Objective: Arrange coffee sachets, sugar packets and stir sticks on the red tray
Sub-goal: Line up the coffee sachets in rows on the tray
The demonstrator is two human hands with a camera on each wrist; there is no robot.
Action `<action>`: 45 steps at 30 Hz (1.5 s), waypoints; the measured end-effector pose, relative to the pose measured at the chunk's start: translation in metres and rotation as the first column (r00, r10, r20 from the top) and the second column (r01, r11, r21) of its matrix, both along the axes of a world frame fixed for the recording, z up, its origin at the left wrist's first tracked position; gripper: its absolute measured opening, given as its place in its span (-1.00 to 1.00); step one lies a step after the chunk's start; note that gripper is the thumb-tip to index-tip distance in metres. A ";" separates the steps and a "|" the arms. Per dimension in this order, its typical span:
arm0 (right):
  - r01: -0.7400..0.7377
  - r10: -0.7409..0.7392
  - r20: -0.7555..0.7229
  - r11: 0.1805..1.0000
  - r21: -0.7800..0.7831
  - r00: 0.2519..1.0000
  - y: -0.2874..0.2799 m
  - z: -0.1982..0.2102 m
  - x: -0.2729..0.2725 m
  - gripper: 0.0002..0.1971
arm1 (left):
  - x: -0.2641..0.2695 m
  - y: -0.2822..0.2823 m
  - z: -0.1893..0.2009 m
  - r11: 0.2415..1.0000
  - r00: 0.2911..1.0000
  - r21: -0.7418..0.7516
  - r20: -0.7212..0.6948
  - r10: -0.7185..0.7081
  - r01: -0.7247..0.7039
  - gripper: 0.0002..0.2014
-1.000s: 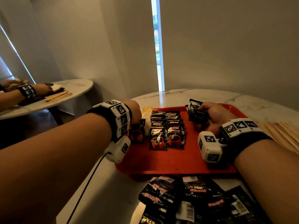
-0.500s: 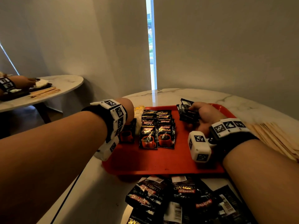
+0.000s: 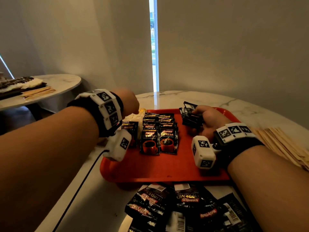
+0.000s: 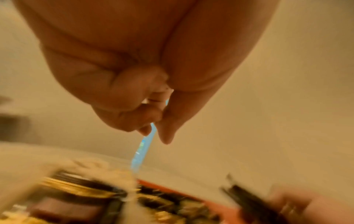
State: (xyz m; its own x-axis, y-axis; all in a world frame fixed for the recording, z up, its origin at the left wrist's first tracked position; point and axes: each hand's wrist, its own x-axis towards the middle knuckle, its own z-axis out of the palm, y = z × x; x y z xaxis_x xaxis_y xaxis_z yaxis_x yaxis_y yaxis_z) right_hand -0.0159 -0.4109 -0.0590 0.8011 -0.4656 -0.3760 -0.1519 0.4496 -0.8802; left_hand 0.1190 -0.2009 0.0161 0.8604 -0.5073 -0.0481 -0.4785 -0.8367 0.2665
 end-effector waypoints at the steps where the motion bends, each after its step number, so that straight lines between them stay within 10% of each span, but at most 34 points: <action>1: -0.007 0.007 0.005 1.000 0.010 1.000 0.001 0.002 -0.001 -0.72 | -0.003 -0.001 0.003 0.987 0.991 -0.162 -0.135 -0.001 -0.021 -0.79; 5: -0.050 0.050 0.017 0.998 0.028 0.999 0.008 0.010 -0.004 -0.76 | -0.026 -0.001 0.002 0.767 0.902 -0.624 -0.403 -0.154 -0.148 -0.96; 12: -0.166 0.179 0.106 0.979 -0.117 0.978 0.019 0.039 -0.001 -0.77 | -0.045 -0.006 -0.020 0.447 0.797 -0.848 -0.469 -0.382 -0.285 -0.84; 18: -0.374 0.391 0.126 0.917 -0.140 0.912 0.040 0.054 -0.006 -0.83 | -0.052 0.002 -0.021 0.448 0.772 -0.888 -0.355 -0.527 -0.102 -0.59; 35: -0.482 0.558 0.202 0.813 -0.327 0.805 0.056 0.051 -0.005 -0.59 | -0.046 0.018 -0.021 0.563 0.927 -0.820 -0.127 -0.353 0.102 -0.85; 45: -0.322 0.377 0.376 0.925 -0.203 0.846 0.040 0.057 -0.008 -0.71 | -0.039 0.020 -0.019 0.330 0.910 -0.918 -0.315 -0.269 -0.220 -0.95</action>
